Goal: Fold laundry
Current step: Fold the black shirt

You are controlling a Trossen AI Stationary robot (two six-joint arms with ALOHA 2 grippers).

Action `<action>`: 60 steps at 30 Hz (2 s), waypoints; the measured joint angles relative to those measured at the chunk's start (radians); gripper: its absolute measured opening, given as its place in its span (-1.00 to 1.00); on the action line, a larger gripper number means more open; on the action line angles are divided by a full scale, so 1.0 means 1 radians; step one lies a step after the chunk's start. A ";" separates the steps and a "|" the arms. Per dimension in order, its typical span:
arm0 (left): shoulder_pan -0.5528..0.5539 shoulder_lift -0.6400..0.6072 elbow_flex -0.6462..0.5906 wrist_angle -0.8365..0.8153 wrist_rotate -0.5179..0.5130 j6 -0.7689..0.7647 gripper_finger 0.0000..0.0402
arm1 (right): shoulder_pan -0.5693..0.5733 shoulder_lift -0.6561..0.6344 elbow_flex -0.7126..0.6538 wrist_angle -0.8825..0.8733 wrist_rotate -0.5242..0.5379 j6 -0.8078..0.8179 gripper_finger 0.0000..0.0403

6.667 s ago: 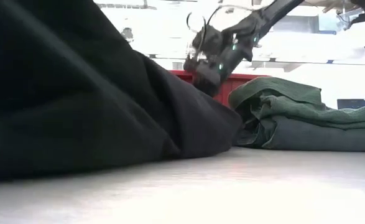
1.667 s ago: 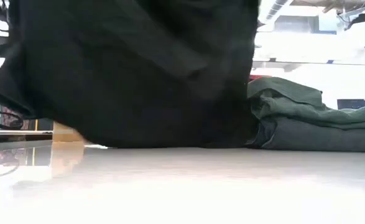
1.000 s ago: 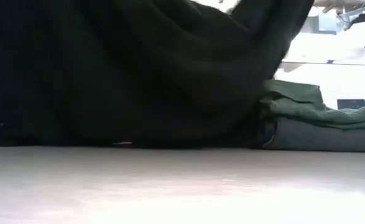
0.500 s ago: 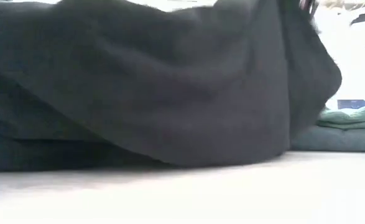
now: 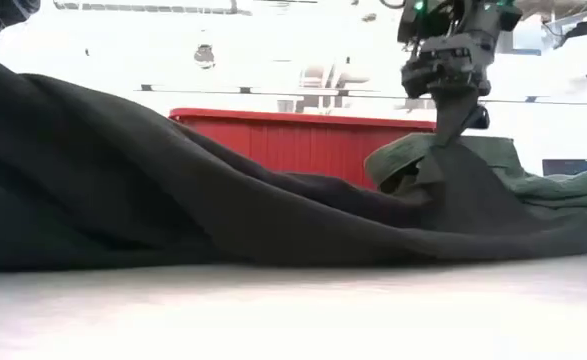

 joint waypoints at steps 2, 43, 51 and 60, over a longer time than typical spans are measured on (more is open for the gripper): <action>-0.002 -0.001 0.000 -0.001 0.000 0.000 -1.00 | -0.006 0.014 0.000 -0.016 -0.023 -0.038 -0.56; 0.093 -0.055 0.001 -0.051 -0.027 0.070 -1.00 | 0.617 -0.313 -0.569 0.302 0.402 0.945 0.11; 0.093 -0.057 0.001 -0.051 -0.019 0.069 -1.00 | 0.617 -0.313 -0.621 0.357 0.350 0.971 0.11; 0.093 -0.057 0.001 -0.051 -0.021 0.072 -1.00 | 0.618 -0.314 -0.622 0.401 0.346 0.928 -0.58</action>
